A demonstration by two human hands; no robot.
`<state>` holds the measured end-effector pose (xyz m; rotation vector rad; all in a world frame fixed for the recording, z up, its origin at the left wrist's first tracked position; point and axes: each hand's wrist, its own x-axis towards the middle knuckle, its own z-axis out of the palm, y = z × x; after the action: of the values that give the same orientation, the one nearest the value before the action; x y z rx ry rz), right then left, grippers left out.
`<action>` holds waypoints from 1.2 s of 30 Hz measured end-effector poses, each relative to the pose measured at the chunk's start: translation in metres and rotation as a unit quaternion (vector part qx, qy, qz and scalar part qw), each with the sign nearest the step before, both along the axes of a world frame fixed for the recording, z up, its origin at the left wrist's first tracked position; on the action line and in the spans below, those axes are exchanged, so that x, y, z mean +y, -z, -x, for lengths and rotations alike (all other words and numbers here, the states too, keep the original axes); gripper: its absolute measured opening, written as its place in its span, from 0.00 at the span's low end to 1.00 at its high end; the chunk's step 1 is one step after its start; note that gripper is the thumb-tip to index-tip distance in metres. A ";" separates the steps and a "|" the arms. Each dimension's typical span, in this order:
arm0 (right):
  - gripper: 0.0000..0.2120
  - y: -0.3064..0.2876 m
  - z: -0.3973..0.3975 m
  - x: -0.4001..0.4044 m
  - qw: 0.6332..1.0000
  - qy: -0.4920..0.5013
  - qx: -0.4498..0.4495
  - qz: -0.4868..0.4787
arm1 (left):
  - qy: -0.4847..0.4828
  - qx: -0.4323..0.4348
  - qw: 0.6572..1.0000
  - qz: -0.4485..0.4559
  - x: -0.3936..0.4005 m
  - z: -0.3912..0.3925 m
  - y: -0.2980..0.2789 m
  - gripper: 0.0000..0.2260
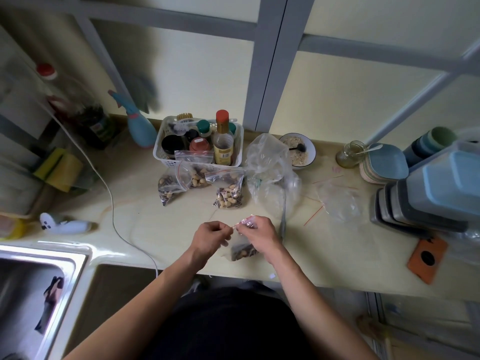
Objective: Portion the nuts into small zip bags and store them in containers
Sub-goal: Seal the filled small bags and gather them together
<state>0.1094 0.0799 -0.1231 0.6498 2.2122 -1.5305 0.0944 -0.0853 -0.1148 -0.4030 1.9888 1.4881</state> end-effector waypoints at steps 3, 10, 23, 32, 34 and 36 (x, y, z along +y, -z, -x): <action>0.14 -0.008 0.004 0.003 0.999 -0.033 0.002 -0.027 | 0.006 0.006 1.000 0.019 0.005 -0.001 -0.003 0.08; 0.13 -0.007 0.005 0.010 0.996 -0.091 -0.019 -0.005 | 0.018 0.021 0.999 0.045 0.007 -0.004 -0.002 0.07; 0.08 -0.014 0.020 0.021 0.986 -0.108 0.028 -0.123 | -0.015 0.014 0.995 0.095 0.025 -0.001 -0.011 0.07; 0.08 -0.006 0.027 0.029 0.987 -0.077 0.018 -0.141 | -0.045 -0.009 0.995 0.087 0.031 -0.003 -0.011 0.08; 0.08 -0.004 0.028 0.032 0.987 -0.069 0.009 -0.144 | -0.043 -0.008 0.995 0.086 0.031 -0.003 -0.011 0.08; 0.09 -0.003 0.029 0.035 0.988 -0.060 0.007 -0.145 | -0.041 -0.005 0.995 0.087 0.030 -0.004 -0.010 0.08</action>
<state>0.0801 0.1148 -0.1203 0.5752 2.4609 -1.1704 0.0981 -0.0555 -0.1050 -0.5706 2.1244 1.3636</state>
